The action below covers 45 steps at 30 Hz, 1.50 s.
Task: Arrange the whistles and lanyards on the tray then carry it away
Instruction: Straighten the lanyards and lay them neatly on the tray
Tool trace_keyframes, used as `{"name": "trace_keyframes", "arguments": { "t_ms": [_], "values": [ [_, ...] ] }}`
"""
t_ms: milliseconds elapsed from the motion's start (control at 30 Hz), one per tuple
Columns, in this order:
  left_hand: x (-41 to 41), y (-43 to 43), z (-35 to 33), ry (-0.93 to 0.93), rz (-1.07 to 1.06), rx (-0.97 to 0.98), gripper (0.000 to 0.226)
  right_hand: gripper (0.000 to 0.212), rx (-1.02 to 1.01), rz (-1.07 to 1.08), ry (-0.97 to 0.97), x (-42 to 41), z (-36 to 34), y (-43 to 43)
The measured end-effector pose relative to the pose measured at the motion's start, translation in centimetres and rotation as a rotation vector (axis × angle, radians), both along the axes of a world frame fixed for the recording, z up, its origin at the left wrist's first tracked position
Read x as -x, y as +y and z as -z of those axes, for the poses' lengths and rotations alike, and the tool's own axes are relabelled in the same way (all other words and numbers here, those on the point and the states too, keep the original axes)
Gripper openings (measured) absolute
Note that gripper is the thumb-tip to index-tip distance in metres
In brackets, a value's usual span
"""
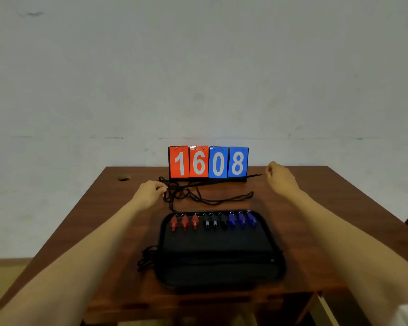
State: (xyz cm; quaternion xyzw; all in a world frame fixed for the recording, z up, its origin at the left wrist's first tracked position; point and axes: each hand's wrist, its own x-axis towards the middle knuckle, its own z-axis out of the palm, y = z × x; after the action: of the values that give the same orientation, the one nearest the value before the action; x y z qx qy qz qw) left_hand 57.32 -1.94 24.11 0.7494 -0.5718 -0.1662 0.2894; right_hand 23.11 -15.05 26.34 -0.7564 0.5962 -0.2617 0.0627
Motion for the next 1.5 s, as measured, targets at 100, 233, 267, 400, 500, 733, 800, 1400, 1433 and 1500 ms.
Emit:
{"name": "trace_keyframes", "arguments": {
  "t_ms": [100,233,267,400,500,733,800,1400,1433,1500],
  "values": [
    [-0.2,1.1,2.1,-0.007,-0.023,-0.068,0.024,0.019,-0.051,0.018,0.037,1.1,1.7,1.0],
    [-0.3,2.5,4.3,-0.001,-0.106,-0.106,0.014,0.017,-0.125,0.032,0.084,1.9,4.1,2.7],
    [-0.2,2.9,4.6,-0.005,-0.125,-0.117,0.015,0.017,-0.141,0.034,0.089,2.0,4.7,3.1],
    [0.7,4.6,6.1,-0.063,-0.171,-0.168,0.012,0.014,-0.208,0.028,0.134,2.6,7.1,4.8],
    [1.4,5.7,7.5,-0.115,-0.181,-0.220,0.018,0.012,-0.242,0.024,0.174,3.1,8.8,6.1],
    [2.0,6.8,9.7,-0.030,-0.210,-0.162,0.013,0.015,-0.244,0.024,0.293,4.4,12.1,8.1],
    [2.3,7.1,9.9,-0.053,-0.229,-0.152,0.014,0.017,-0.233,0.022,0.298,4.5,12.6,8.4],
    [4.0,7.3,11.2,-0.327,-0.191,-0.187,0.024,0.024,-0.197,0.031,0.318,5.4,13.5,9.4],
    [4.1,7.3,11.2,-0.350,-0.188,-0.195,0.029,0.026,-0.184,0.009,0.315,5.3,13.5,9.5],
    [4.5,7.2,11.4,-0.386,-0.137,-0.169,0.036,0.028,-0.156,-0.078,0.315,5.1,13.5,9.7]
  ]
}}
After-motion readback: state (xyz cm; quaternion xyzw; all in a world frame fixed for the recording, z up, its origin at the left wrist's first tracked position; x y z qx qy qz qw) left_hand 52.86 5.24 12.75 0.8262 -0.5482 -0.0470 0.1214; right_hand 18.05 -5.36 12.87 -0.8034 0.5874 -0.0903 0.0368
